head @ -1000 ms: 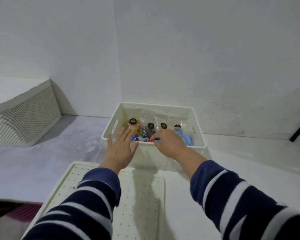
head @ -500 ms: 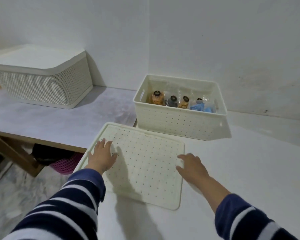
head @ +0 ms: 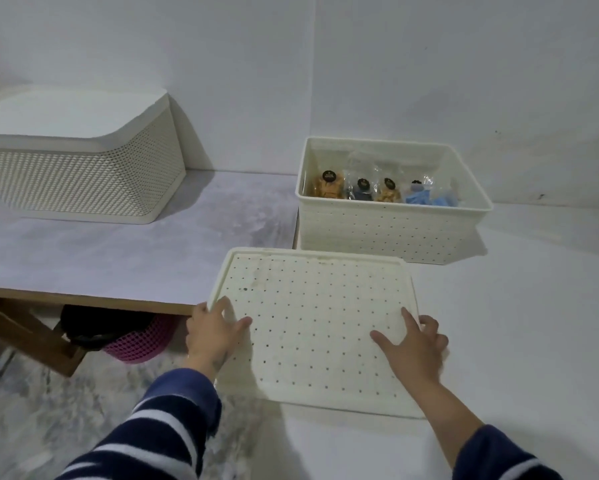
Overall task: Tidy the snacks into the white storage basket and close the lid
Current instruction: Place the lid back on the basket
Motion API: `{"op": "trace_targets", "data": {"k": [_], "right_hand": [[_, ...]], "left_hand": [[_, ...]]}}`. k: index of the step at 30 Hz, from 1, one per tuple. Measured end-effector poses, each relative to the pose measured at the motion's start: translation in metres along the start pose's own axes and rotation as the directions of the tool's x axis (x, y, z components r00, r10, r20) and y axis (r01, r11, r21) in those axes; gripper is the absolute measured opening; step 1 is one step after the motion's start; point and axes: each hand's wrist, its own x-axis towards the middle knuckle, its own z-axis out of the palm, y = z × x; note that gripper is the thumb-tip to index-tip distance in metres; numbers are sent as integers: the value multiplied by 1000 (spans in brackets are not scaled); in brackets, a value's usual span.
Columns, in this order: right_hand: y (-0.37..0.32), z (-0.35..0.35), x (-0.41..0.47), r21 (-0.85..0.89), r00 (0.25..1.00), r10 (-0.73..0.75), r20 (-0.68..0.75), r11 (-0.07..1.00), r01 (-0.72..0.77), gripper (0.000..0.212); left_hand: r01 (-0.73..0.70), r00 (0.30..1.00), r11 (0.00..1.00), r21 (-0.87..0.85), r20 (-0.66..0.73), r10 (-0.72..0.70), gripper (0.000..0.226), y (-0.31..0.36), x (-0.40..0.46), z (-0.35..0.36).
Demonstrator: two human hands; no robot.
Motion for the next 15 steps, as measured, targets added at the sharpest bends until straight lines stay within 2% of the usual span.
{"op": "trace_targets", "data": {"k": [2,7,11,15], "right_hand": [[-7,-9,-13,2,996,-46,-80,999,46,81],[-31,-44,-23,61,962,-121,-243,988,140,79],[-53,-90,3,70,947,-132,-292,985,159,77],[-67,-139,49,55,958,-98,-271,992,117,73]], "left_hand": [[5,994,1000,-18,-107,-7,51,3,-12,-8],[-120,945,992,-27,-311,106,61,26,-17,-36],[-191,927,981,-16,-331,175,64,73,-4,-59],[-258,926,966,-20,-289,242,68,125,11,-68]]}}
